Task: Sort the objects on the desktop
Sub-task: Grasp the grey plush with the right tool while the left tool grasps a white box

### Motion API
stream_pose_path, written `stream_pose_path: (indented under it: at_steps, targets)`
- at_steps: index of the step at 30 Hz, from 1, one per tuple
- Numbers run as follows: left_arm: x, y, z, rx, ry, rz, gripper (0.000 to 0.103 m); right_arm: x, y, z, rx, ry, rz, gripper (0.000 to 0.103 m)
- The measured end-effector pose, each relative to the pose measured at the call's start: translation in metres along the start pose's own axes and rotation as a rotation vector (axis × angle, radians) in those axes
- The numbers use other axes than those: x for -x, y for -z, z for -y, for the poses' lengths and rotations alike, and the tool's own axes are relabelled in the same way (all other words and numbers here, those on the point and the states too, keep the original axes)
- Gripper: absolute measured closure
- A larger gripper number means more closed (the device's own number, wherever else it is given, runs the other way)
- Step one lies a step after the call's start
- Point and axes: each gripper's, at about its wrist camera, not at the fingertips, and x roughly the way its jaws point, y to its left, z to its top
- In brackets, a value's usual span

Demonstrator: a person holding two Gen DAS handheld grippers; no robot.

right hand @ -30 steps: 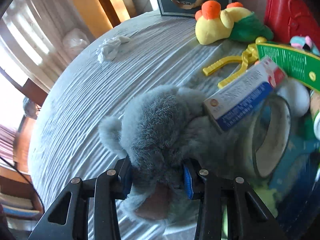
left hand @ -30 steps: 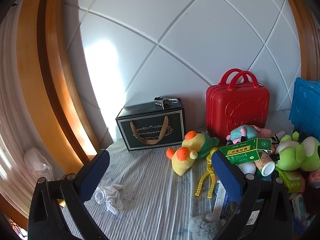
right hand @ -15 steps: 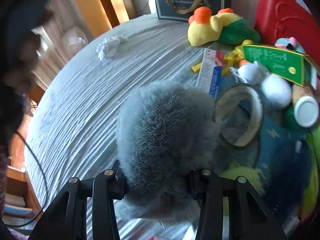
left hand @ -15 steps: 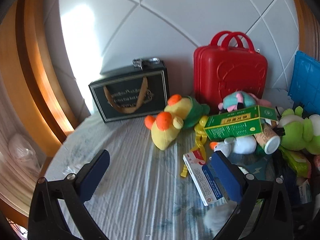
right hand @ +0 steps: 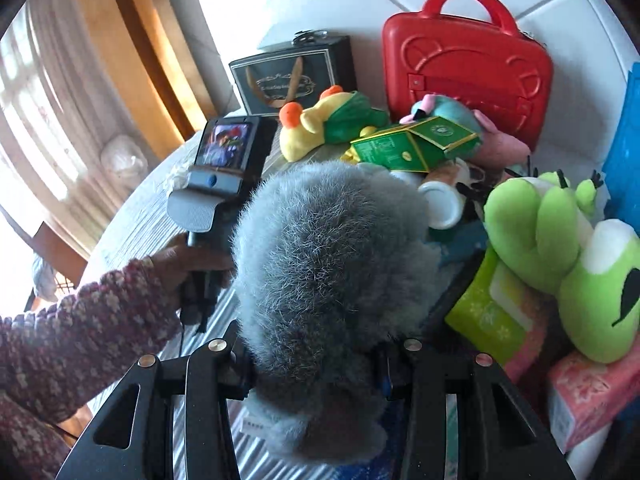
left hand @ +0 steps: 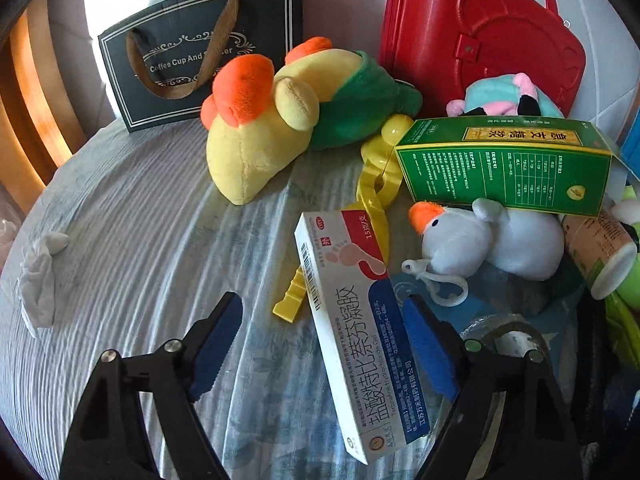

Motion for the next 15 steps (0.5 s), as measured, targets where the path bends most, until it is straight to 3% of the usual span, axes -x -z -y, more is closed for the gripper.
stream_pose_path:
  at_steps: [3,5,7,8,9,15]
  targets:
    - [-0.005,0.005,0.004,-0.029,-0.006,-0.045,0.039,0.002,-0.005,0.005,-0.02,-0.025,0.011,0.06]
    - [-0.009,0.01,-0.006,0.009,-0.002,-0.069,0.046,0.002,-0.006,0.003,-0.016,-0.023,0.021,0.06]
    - [-0.008,0.011,-0.012,0.015,-0.004,-0.068,0.066,0.001,-0.007,0.004,-0.026,-0.031,0.029,0.06]
    - [-0.007,0.011,-0.013,0.01,0.0,-0.079,0.07,0.002,-0.008,0.003,-0.028,-0.03,0.033,0.06]
    - [-0.003,0.011,-0.014,0.008,0.009,-0.082,0.079,0.0,-0.007,0.003,-0.028,-0.026,0.036,0.06]
    - [0.073,0.004,-0.007,-0.099,-0.008,0.063,0.081,0.011,-0.009,0.0,-0.041,-0.013,0.091,0.06]
